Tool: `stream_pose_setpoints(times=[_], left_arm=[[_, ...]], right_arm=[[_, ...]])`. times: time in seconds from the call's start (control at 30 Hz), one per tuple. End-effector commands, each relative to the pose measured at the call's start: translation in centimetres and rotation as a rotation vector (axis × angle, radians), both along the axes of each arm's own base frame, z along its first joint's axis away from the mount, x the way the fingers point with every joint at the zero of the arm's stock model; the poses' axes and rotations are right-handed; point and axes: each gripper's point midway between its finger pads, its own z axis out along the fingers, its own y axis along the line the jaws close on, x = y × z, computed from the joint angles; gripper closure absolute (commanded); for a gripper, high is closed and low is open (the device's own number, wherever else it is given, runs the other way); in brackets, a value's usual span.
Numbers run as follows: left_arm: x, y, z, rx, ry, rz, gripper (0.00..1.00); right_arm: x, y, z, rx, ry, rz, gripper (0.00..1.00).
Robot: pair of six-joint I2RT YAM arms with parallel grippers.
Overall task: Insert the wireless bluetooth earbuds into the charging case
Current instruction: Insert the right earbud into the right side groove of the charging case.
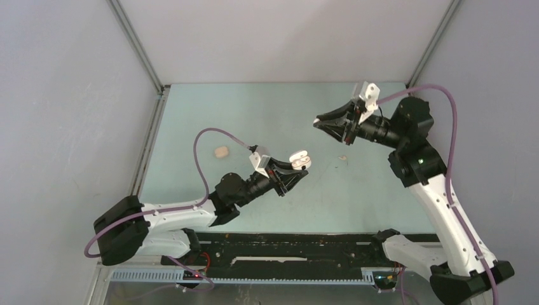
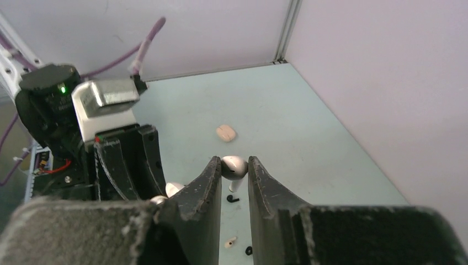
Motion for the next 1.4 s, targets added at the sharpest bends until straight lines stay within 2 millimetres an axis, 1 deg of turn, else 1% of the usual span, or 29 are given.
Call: stream_pose_setpoints(times=[0.0, 0.07, 0.13, 0.23, 0.4, 0.67, 0.9, 1.1, 1.17, 1.37], left_arm=[[-0.9, -0.5, 3.3, 0.021, -0.115, -0.06, 1.0], [-1.0, -0.5, 4.1, 0.012, -0.132, -0.06, 1.0], [-1.0, -0.6, 4.7, 0.005, -0.14, -0.064, 1.0], [-1.0, -0.7, 5.3, 0.006, -0.138, -0.066, 1.0], [-0.8, -0.7, 5.8, 0.007, -0.136, -0.057, 1.0], [-0.2, -0.2, 6.0, 0.002, -0.136, -0.019, 1.0], [0.4, 0.1, 6.0, 0.006, -0.138, 0.011, 1.0], [0.4, 0.1, 6.2, 0.004, -0.147, 0.013, 1.0], [0.4, 0.2, 6.3, 0.003, -0.149, 0.013, 1.0], [0.4, 0.3, 6.4, 0.003, -0.161, 0.021, 1.0]], right_arm=[[-0.9, -0.6, 1.2, 0.087, -0.121, -0.035, 1.0], [-1.6, -0.4, 1.4, 0.12, -0.123, -0.023, 1.0], [-2.0, 0.0, 1.2, 0.139, -0.103, -0.007, 1.0], [-2.4, 0.4, 0.3, 0.159, -0.065, 0.022, 1.0], [-3.0, 0.8, -1.0, 0.136, -0.048, 0.052, 1.0], [-3.6, 0.9, -1.8, 0.122, -0.022, 0.066, 1.0], [-4.6, 1.1, -3.2, 0.099, -0.001, 0.084, 1.0], [-4.4, 1.3, -4.0, 0.081, -0.001, 0.079, 1.0], [-4.7, 1.4, -4.9, 0.062, 0.027, 0.086, 1.0], [-4.4, 1.5, -5.7, 0.037, 0.039, 0.075, 1.0]])
